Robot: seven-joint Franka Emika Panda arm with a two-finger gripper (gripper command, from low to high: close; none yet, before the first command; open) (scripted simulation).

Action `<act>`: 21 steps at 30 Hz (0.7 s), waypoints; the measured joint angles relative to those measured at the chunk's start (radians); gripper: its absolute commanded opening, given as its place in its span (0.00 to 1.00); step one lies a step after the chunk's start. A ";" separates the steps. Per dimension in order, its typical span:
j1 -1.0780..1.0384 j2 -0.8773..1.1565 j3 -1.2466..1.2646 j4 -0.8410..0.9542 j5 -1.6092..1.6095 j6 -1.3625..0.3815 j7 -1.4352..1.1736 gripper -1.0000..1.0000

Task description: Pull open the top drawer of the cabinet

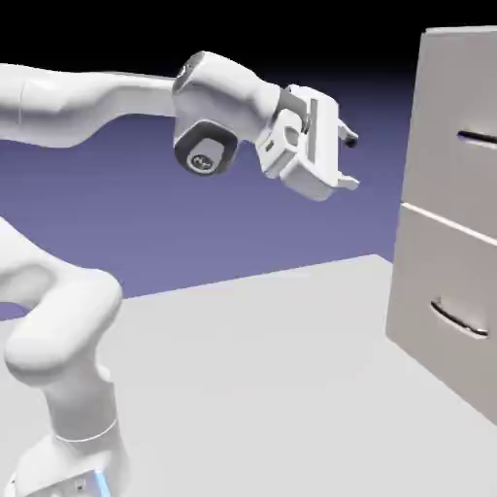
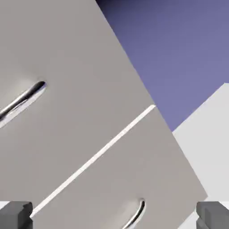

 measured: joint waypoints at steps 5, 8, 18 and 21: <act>-0.171 -0.075 0.097 0.076 0.217 -0.067 0.041 0.50; -0.273 -0.120 0.155 0.122 0.348 -0.107 0.065 0.50; -0.615 -0.270 0.348 0.275 0.783 -0.240 0.146 0.50; -0.718 -0.315 0.406 0.320 0.913 -0.280 0.171 0.50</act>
